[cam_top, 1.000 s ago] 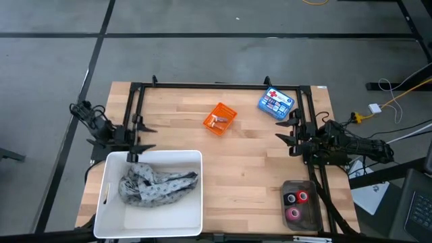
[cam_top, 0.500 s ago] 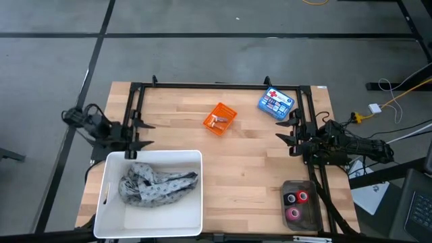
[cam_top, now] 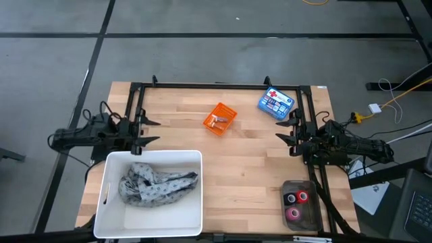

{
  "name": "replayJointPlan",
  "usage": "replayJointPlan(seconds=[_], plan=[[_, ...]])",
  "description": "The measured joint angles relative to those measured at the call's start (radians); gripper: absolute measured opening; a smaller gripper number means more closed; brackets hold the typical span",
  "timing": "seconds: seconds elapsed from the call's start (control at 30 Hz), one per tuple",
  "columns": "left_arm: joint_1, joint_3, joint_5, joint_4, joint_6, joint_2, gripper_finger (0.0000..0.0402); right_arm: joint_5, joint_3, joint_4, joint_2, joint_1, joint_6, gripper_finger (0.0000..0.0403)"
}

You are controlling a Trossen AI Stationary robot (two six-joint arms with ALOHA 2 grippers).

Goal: Pick & place medical supplies in basket/bin
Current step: Return to Home Position

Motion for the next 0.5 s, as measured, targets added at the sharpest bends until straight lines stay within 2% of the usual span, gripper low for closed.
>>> replayJointPlan(seconds=[0.27, 0.37, 0.43, 0.5], plan=[[0.161, -0.068, 0.099, 0.100, -0.040, 0.000, 0.0234, 0.000, 0.000, -0.001, 0.000, 0.000, 0.005, 0.0209], [0.222, -0.072, 0.192, 0.169, -0.044, 0.006, 0.0235, 0.000, 0.000, -0.002, 0.000, 0.000, 0.005, 0.0209], [0.261, -0.074, 0.204, 0.230, -0.065, 0.009, 0.0234, 0.000, 0.000, -0.002, 0.000, 0.000, 0.005, 0.0209], [0.300, -0.073, 0.174, 0.243, -0.069, 0.014, 0.0233, 0.000, 0.000, -0.002, 0.000, 0.000, 0.005, 0.0209]])
